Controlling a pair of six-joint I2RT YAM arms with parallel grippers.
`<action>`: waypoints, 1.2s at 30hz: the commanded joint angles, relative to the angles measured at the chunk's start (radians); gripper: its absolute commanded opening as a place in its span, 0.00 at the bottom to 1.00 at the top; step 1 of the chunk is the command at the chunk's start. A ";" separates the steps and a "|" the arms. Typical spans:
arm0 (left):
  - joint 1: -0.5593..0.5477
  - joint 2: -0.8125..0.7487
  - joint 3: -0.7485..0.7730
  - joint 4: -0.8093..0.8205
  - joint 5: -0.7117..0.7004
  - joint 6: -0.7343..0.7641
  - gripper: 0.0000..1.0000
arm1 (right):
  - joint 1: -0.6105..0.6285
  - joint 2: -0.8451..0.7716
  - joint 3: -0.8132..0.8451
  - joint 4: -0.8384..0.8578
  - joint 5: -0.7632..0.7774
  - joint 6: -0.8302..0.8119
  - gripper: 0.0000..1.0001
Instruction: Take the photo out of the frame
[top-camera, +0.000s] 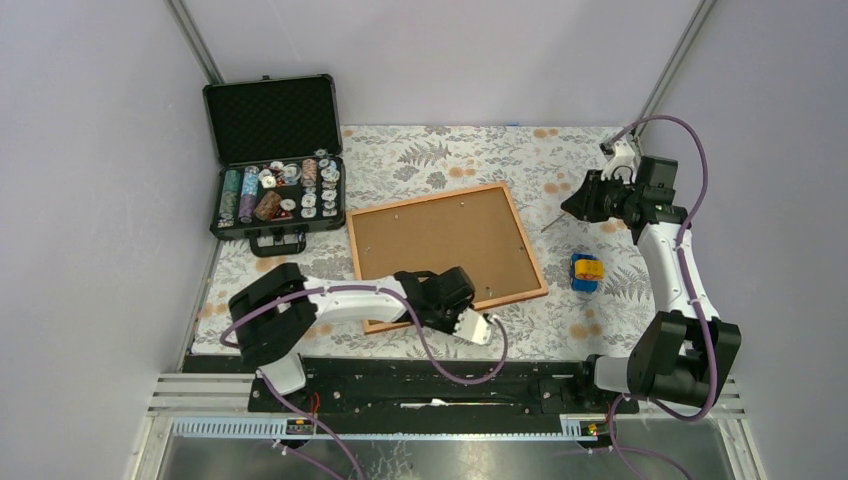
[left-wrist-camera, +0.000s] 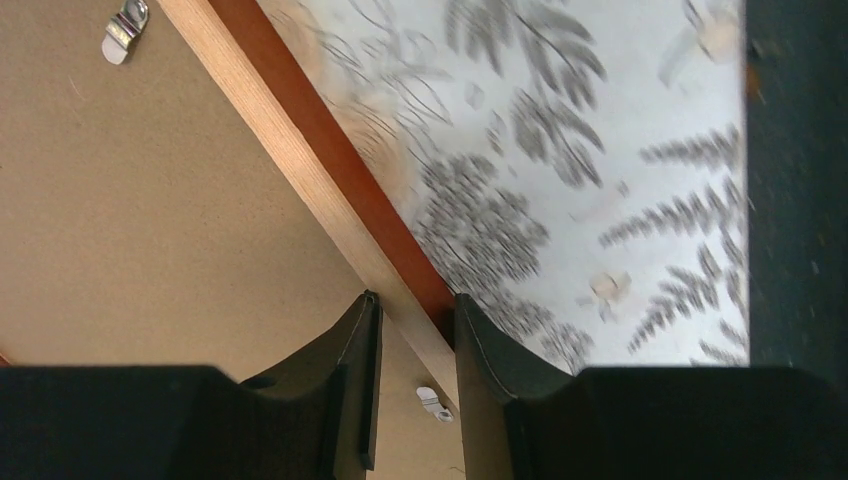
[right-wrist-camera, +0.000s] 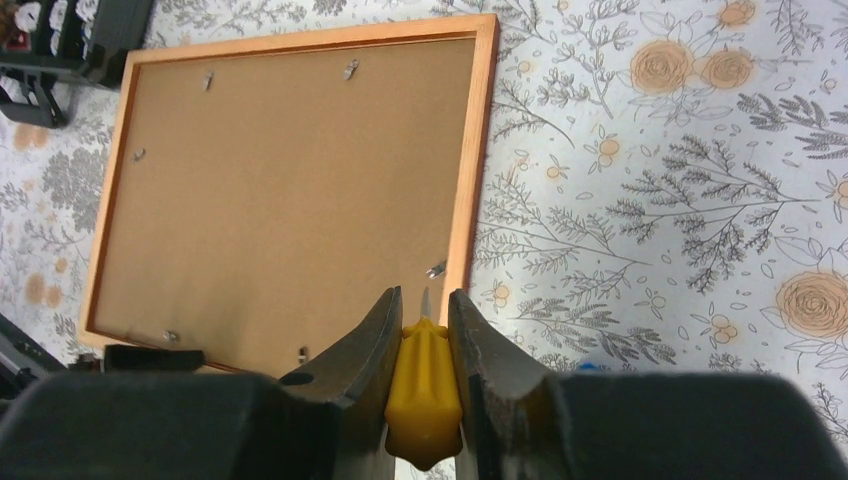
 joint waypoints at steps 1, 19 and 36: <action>-0.002 -0.092 -0.112 -0.105 0.083 0.185 0.15 | 0.018 -0.003 -0.006 -0.054 -0.033 -0.087 0.00; 0.031 -0.282 -0.112 -0.044 0.149 -0.044 0.59 | 0.305 0.023 -0.010 -0.154 0.193 -0.240 0.00; 0.095 -0.214 -0.143 0.122 0.130 -0.198 0.60 | 0.436 0.009 -0.097 -0.143 0.342 -0.243 0.00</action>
